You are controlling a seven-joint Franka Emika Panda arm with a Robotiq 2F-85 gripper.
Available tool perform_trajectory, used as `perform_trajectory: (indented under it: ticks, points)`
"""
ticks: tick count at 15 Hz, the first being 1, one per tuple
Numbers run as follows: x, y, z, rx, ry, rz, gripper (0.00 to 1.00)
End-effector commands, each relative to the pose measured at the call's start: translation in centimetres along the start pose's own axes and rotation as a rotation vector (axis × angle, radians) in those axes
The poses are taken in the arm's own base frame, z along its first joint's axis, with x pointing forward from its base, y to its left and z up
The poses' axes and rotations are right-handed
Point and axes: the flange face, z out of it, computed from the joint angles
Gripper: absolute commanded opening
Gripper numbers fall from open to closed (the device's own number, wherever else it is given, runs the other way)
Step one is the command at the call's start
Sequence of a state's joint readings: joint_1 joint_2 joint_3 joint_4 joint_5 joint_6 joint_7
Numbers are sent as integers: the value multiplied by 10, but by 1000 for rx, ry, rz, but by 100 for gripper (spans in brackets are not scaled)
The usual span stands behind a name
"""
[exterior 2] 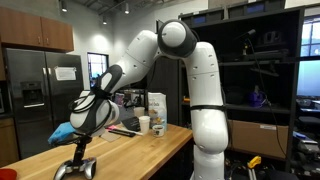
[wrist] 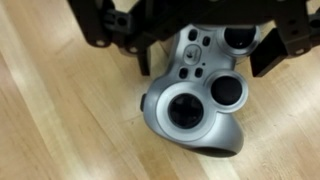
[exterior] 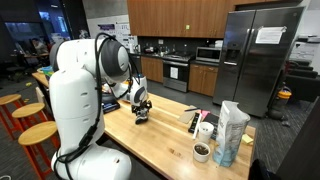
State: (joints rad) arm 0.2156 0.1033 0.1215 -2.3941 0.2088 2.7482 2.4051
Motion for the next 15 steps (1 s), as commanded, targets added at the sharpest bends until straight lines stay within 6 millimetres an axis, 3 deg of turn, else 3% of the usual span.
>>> perform_trajectory:
  ticks: [1,12,13,15]
  points:
    - [0,0,0,-1,0,-2,100]
    - [-10,9,6,-16,15,20,100]
    - [-10,9,7,-15,21,32,75]
    - [-9,8,8,-14,32,85,68]
